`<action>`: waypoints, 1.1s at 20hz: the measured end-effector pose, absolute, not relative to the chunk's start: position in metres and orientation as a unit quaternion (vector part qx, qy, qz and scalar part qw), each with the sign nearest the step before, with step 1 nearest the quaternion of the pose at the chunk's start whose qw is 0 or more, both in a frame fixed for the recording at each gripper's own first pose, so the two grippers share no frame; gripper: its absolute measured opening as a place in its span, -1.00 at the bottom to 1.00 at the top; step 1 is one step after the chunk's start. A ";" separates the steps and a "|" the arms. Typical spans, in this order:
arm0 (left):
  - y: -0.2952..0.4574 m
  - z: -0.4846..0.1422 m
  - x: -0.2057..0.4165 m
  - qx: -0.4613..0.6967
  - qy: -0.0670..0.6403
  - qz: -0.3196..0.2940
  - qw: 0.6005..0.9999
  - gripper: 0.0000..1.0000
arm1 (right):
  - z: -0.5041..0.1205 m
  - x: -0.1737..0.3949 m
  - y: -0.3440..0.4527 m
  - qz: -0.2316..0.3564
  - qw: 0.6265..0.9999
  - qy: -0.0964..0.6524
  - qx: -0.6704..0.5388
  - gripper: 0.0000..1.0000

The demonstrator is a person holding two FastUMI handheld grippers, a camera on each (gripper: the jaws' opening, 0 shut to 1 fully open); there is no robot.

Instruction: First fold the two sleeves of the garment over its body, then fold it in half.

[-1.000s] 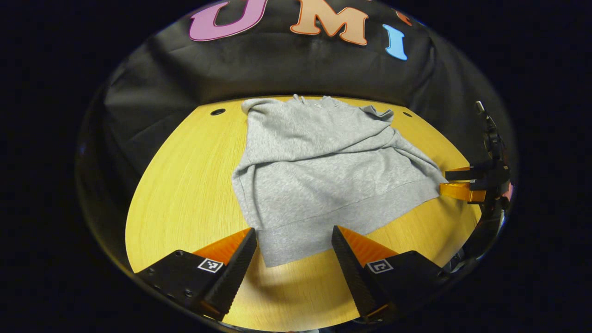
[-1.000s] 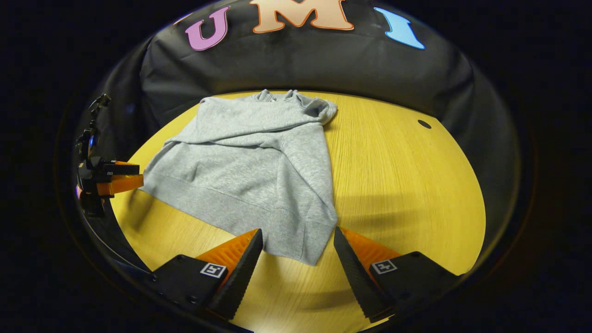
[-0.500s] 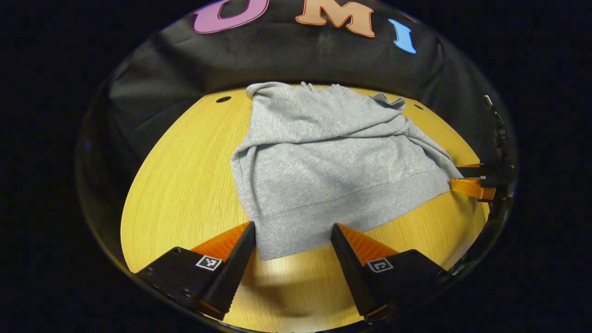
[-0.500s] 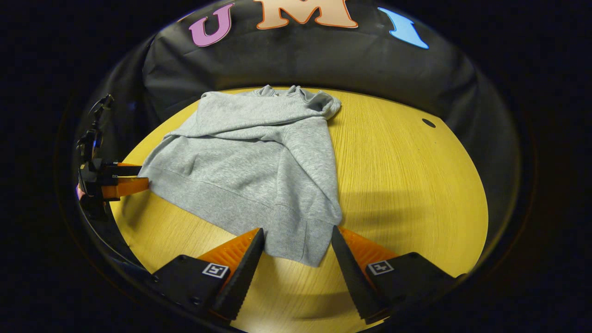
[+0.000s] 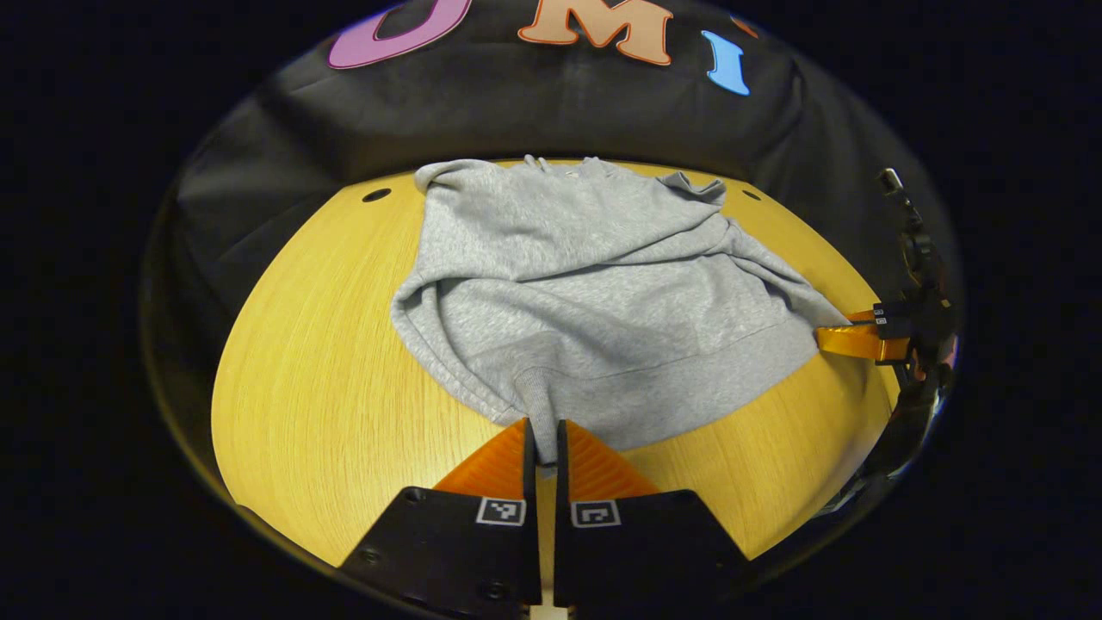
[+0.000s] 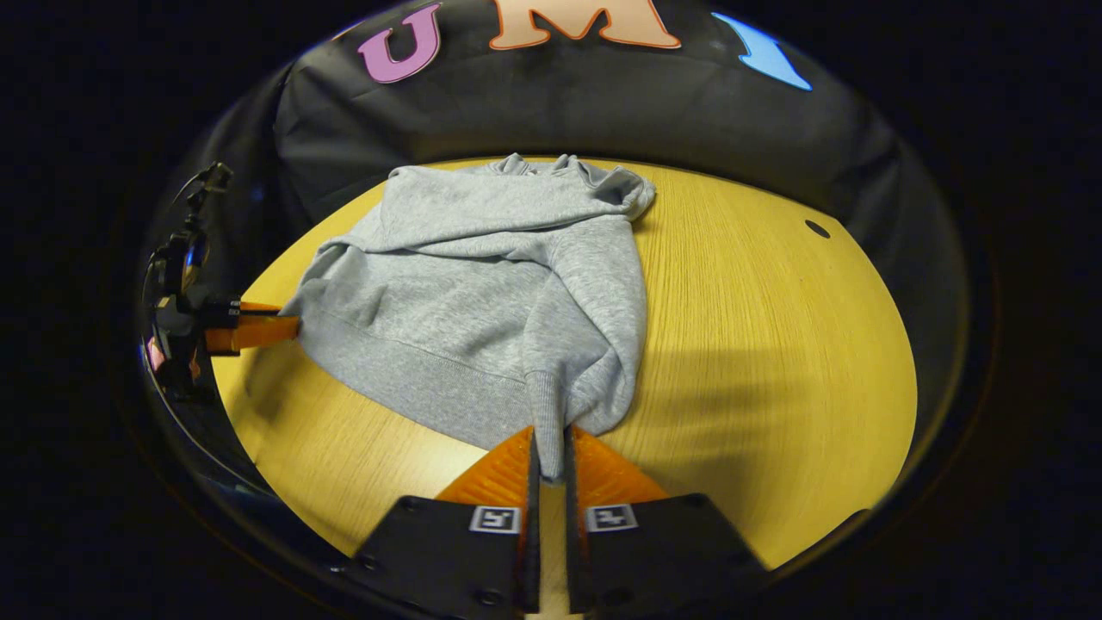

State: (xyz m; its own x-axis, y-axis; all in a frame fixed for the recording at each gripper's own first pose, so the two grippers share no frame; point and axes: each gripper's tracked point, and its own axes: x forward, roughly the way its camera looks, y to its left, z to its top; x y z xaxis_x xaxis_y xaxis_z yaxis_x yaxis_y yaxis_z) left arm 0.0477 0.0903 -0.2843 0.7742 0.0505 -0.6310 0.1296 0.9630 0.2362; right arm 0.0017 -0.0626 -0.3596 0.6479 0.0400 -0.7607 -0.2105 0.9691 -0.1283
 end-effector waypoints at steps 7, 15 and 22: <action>0.088 -0.279 0.049 0.126 0.346 -0.017 0.929 -1.00 | -0.347 0.006 -0.059 0.067 0.902 0.415 -0.098 -0.87; 0.064 -0.203 0.087 0.106 0.260 -0.017 0.959 -1.00 | -0.296 0.042 -0.046 0.068 0.925 0.363 -0.083 -0.87; 0.062 -0.153 0.146 0.098 0.201 -0.001 0.975 -1.00 | -0.256 0.108 -0.050 0.047 0.948 0.307 -0.065 -0.87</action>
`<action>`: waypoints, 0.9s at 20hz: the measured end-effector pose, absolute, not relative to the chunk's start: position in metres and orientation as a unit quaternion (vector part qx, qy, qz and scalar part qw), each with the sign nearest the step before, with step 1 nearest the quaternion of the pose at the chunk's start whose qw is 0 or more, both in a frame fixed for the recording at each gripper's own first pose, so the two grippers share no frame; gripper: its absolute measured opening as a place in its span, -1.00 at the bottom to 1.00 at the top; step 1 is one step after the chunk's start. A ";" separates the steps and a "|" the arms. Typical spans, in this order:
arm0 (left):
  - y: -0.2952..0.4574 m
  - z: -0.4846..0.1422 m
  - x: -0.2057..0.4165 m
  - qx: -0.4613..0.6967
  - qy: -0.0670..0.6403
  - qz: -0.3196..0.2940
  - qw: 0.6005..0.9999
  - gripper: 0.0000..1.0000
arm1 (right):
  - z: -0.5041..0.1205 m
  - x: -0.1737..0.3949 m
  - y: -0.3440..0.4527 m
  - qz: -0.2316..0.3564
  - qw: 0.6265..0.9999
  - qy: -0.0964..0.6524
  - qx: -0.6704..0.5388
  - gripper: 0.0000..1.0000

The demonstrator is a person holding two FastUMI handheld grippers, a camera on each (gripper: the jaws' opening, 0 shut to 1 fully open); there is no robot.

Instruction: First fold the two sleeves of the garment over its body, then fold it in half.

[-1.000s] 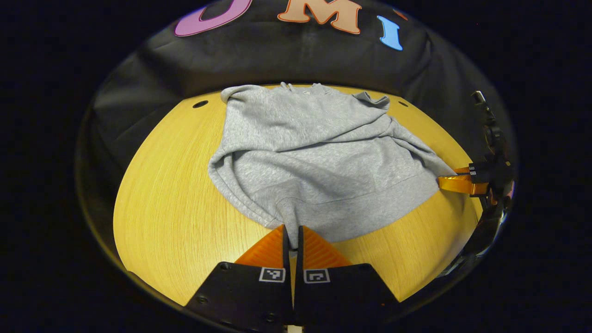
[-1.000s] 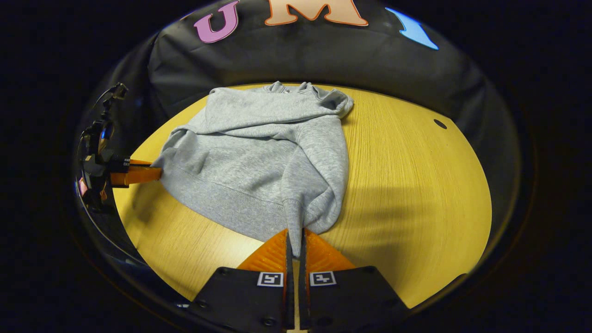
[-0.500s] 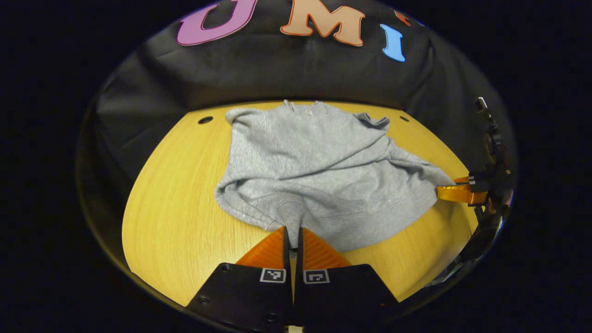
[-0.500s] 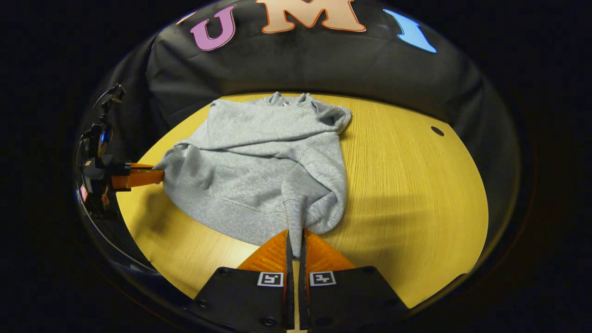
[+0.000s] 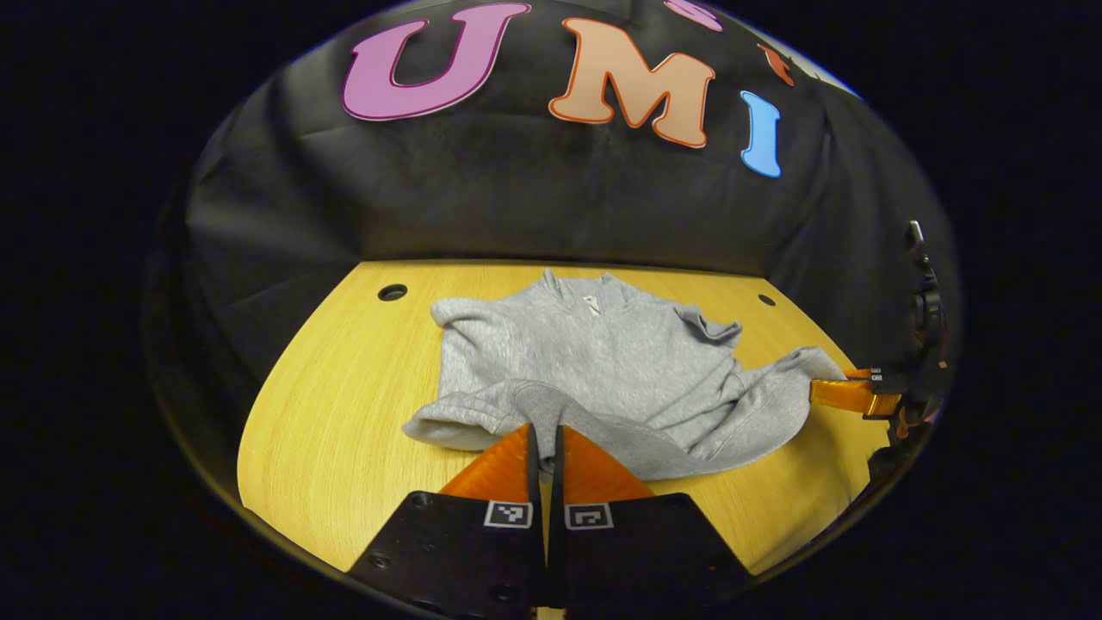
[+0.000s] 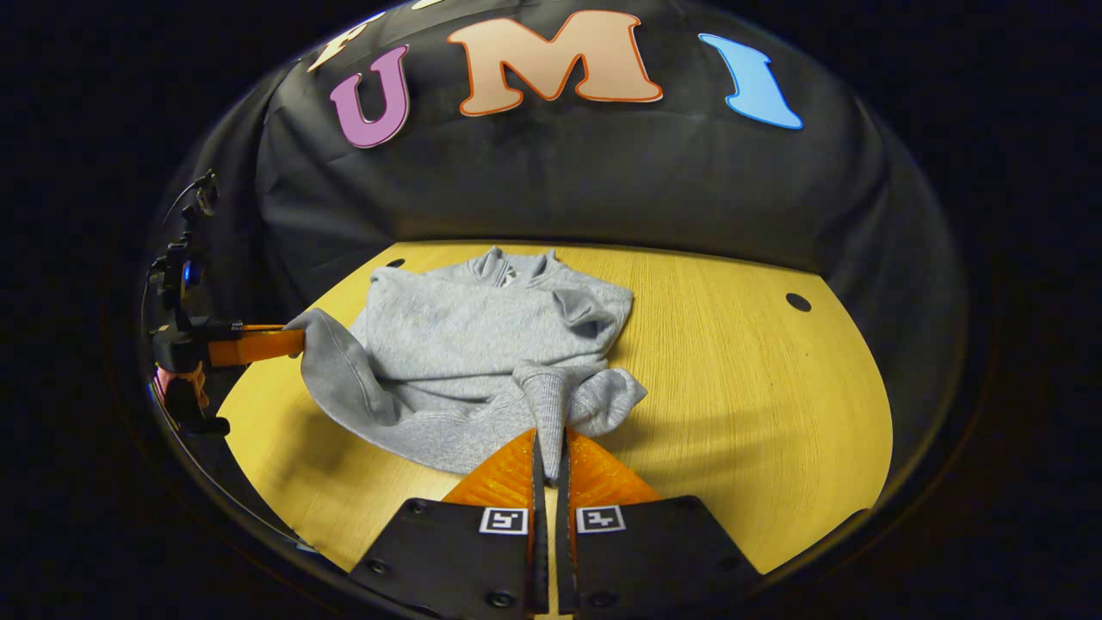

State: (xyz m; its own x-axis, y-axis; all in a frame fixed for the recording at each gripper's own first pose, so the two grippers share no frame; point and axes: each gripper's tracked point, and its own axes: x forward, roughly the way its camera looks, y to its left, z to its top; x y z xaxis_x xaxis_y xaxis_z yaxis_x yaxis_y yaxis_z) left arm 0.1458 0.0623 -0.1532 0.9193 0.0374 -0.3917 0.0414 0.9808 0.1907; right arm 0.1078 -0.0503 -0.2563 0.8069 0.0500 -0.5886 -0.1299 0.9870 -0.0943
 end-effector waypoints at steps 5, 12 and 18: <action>0.070 -0.145 0.195 0.085 0.199 0.019 0.976 -1.00 | -0.246 0.169 -0.053 0.028 0.957 0.284 -0.052 -0.88; 0.076 -0.167 0.261 0.121 0.227 0.028 0.966 -1.00 | -0.300 0.232 -0.060 0.021 0.941 0.331 -0.074 -0.89; 0.082 -0.205 0.281 0.110 0.250 0.043 0.961 -1.00 | -0.326 0.241 -0.062 0.031 0.935 0.350 -0.055 -0.87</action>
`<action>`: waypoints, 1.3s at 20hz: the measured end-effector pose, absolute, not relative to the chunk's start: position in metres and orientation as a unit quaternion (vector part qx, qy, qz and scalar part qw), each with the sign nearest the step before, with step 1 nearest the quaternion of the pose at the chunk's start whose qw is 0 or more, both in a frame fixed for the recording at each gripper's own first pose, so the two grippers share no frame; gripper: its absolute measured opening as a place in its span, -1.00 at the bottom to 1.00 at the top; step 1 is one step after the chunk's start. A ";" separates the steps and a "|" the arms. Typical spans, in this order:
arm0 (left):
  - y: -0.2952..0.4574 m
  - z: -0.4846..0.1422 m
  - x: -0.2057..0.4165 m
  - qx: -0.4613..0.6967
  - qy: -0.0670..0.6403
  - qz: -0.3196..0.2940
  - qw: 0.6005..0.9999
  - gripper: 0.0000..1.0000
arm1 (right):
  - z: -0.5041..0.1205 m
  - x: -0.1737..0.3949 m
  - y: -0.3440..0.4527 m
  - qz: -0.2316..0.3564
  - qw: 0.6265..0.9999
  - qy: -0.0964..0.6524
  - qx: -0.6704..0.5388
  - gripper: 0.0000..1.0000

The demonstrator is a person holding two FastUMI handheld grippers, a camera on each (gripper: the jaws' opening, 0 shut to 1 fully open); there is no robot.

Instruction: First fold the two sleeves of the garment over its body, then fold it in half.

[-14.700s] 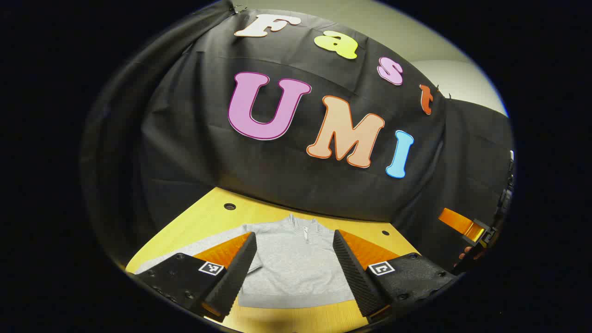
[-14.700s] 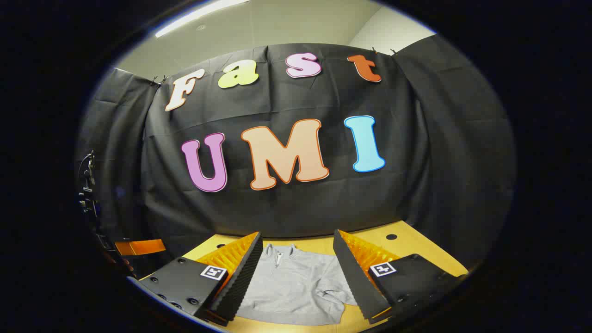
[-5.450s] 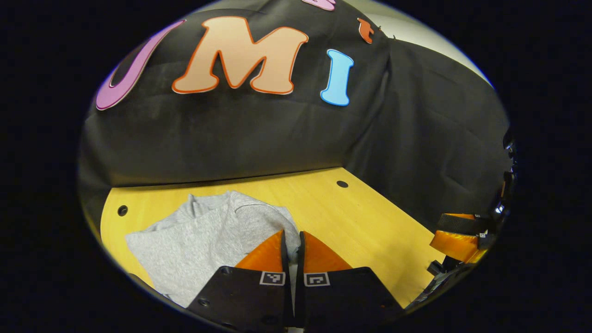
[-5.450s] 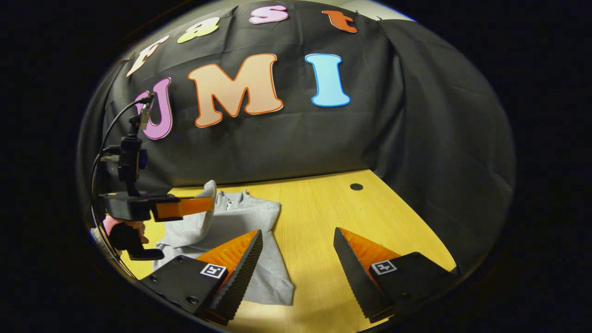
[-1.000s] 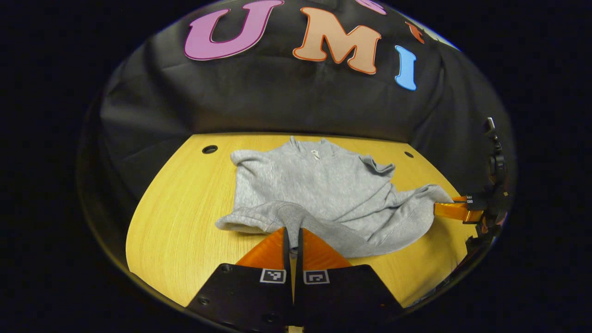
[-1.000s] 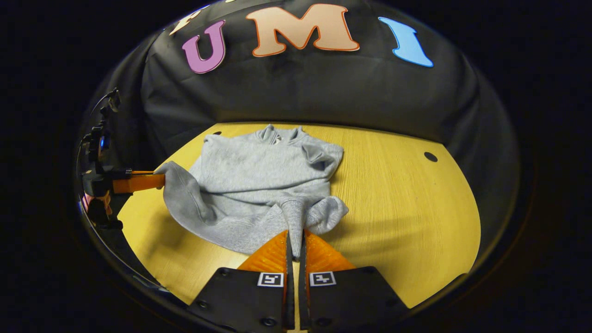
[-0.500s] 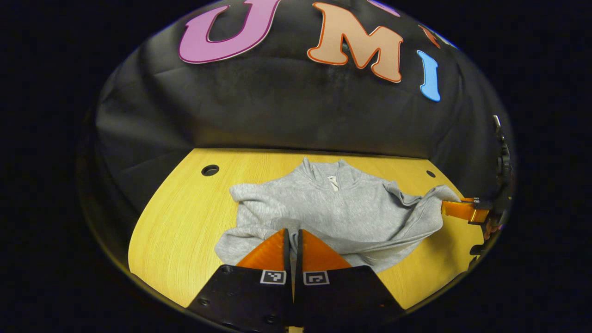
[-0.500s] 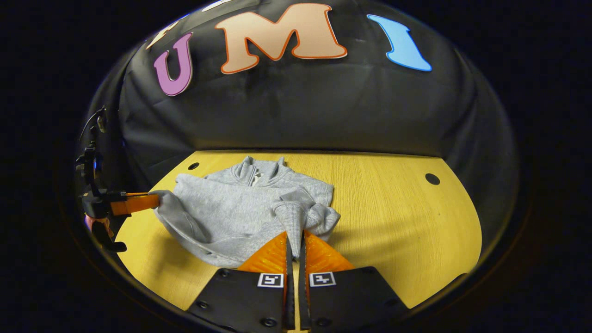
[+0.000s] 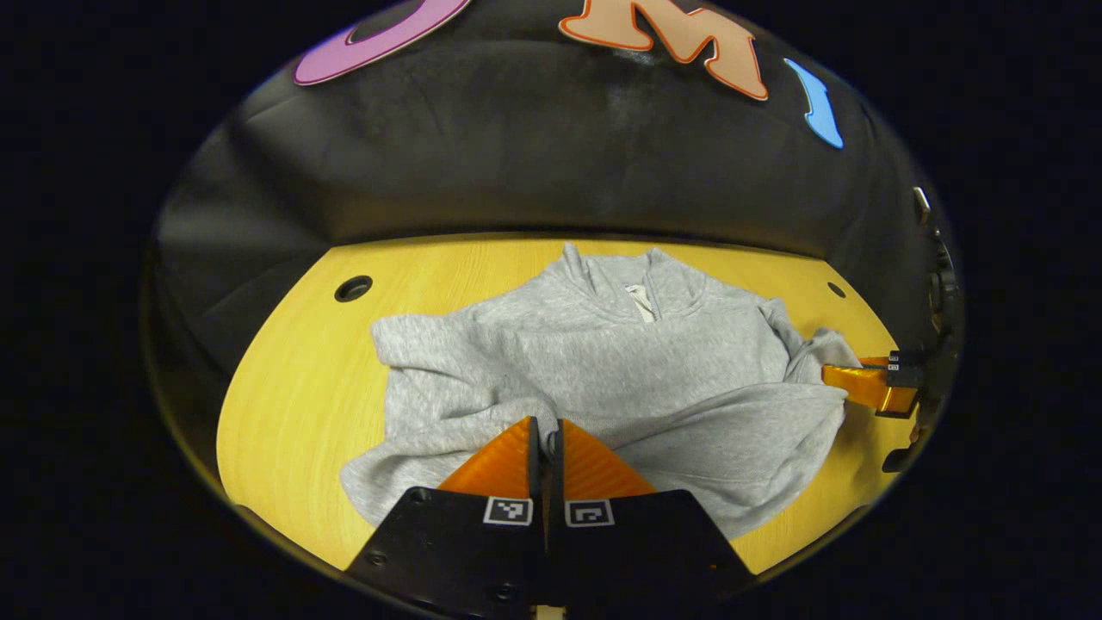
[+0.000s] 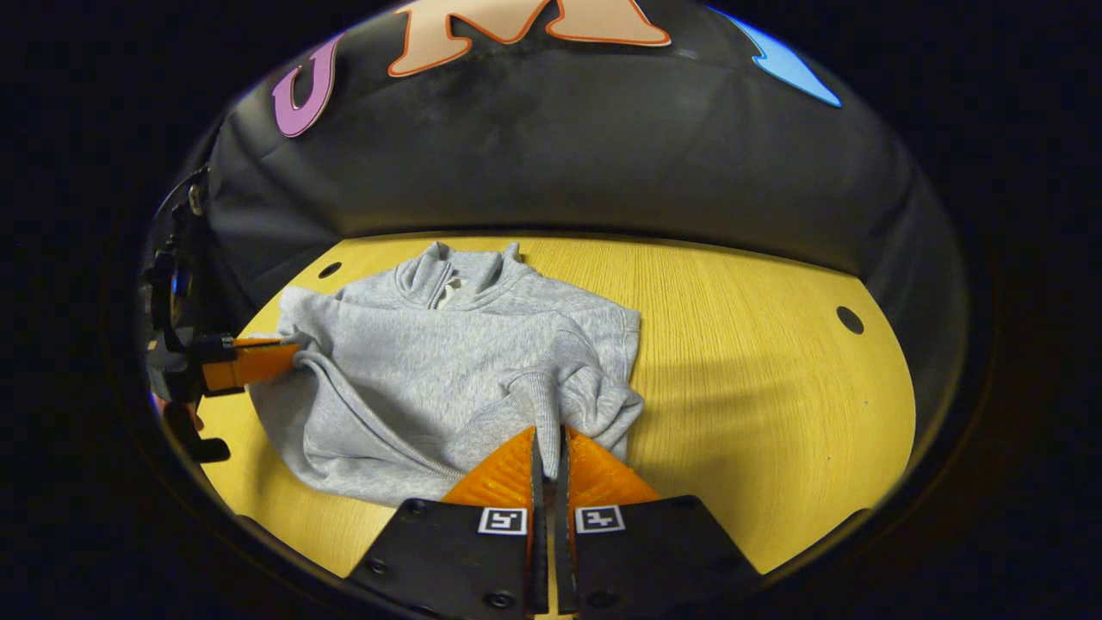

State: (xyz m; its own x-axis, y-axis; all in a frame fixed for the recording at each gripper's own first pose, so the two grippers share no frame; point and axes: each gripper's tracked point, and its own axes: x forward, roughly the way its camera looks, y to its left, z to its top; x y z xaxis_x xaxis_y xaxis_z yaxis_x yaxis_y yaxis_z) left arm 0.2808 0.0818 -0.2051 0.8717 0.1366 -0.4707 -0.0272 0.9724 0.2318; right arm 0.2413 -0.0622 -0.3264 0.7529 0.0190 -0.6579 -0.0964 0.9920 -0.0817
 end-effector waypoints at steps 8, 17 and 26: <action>0.060 -0.208 0.275 0.119 0.253 -0.012 0.960 -0.11 | -0.313 0.228 -0.056 0.045 0.930 0.363 -0.015 0.08; 0.035 -0.130 0.212 0.145 0.197 -0.041 0.969 0.78 | -0.218 0.178 -0.030 0.075 0.954 0.288 -0.045 0.84; 0.034 -0.096 0.081 0.143 0.188 -0.064 0.970 0.78 | -0.125 0.069 0.010 0.082 0.975 0.206 -0.003 0.93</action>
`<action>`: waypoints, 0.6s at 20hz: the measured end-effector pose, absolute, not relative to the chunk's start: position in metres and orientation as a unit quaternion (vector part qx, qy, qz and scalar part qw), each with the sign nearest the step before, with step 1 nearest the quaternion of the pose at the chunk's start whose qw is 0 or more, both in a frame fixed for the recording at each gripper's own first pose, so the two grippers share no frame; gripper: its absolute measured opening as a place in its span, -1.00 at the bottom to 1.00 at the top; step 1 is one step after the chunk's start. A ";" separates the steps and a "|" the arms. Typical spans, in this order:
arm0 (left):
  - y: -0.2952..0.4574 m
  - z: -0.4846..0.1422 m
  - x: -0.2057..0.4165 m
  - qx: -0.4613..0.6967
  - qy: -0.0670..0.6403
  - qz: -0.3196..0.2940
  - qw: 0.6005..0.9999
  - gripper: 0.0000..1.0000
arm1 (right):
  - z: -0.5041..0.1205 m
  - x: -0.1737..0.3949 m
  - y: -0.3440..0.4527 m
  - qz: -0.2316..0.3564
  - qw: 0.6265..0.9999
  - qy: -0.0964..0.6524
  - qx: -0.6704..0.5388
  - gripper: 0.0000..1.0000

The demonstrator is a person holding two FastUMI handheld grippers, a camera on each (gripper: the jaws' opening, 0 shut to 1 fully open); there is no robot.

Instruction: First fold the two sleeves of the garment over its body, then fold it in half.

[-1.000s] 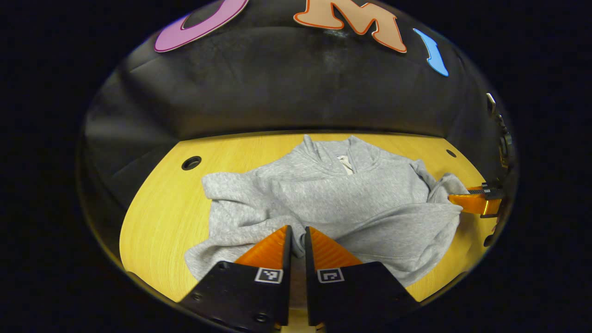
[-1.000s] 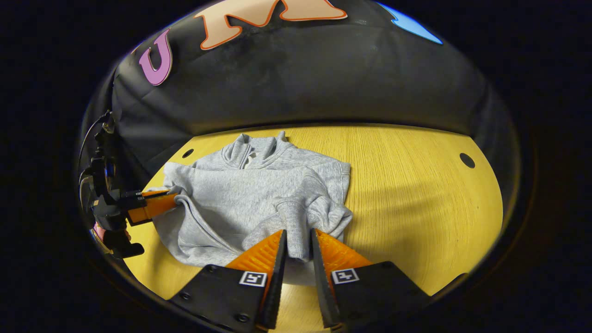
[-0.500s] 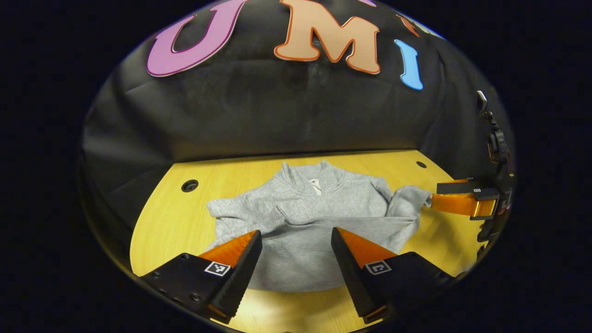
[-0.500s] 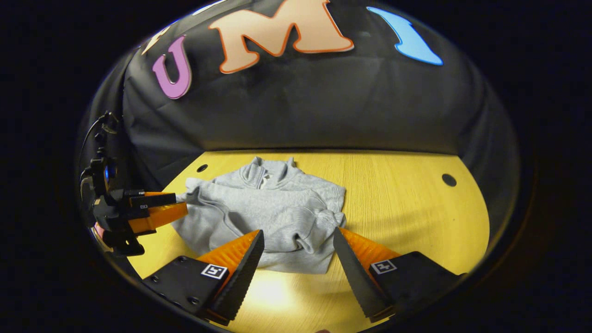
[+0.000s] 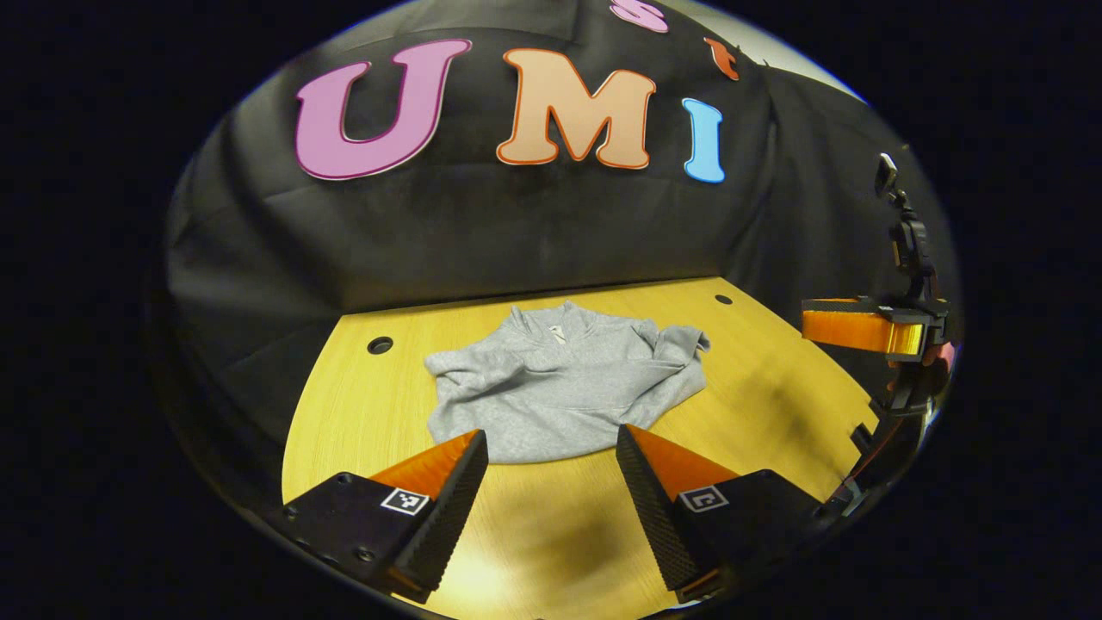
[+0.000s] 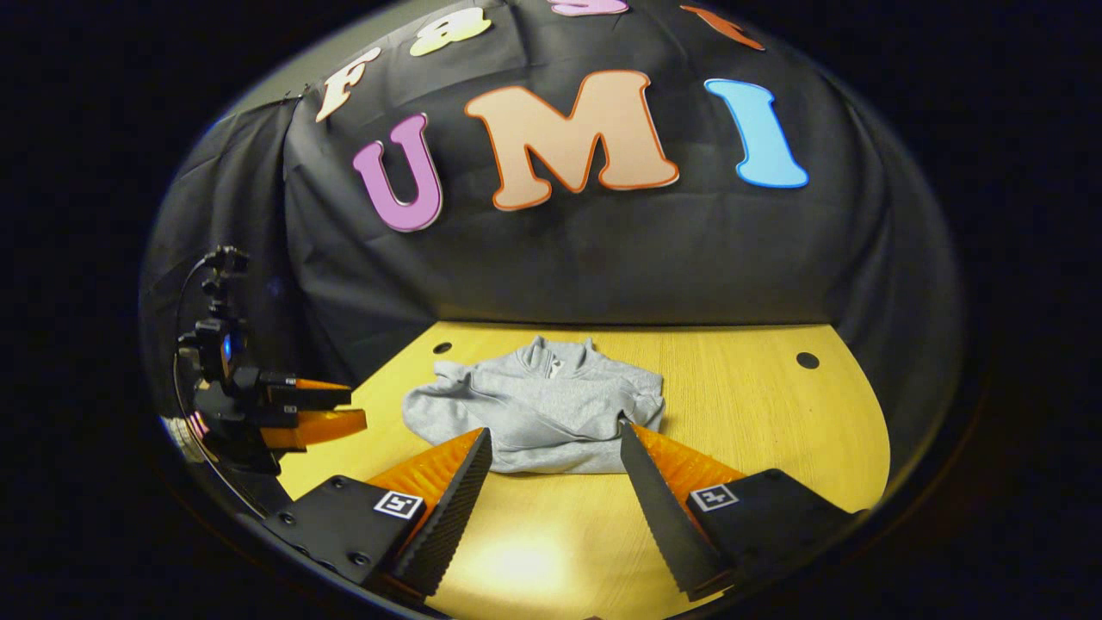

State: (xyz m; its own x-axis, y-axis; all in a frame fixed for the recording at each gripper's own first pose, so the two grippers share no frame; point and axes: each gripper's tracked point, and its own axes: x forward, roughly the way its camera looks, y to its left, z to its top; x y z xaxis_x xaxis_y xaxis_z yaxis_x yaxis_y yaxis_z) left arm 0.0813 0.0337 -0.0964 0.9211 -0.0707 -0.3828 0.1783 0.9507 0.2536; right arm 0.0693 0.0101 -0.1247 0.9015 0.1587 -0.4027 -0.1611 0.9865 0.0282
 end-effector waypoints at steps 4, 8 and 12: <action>0.032 -0.094 0.042 0.125 0.177 -0.046 0.975 0.78 | -0.096 0.034 0.005 0.048 0.986 0.157 0.011 0.93; 0.044 -0.091 0.026 0.135 0.168 -0.022 0.976 0.78 | -0.099 0.007 -0.003 0.014 0.990 0.138 0.001 0.93; 0.049 -0.096 0.026 0.158 0.166 -0.023 0.973 0.78 | -0.110 -0.011 -0.007 -0.004 0.988 0.151 0.014 0.94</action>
State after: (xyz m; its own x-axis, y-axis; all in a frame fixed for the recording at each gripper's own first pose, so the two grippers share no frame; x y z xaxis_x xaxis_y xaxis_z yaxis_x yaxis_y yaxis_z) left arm 0.0256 0.0494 -0.0959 0.9439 0.0078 -0.3301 0.0968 0.9493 0.2991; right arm -0.0110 -0.0068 -0.1095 0.9544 -0.0031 -0.2984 0.0115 0.9996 0.0264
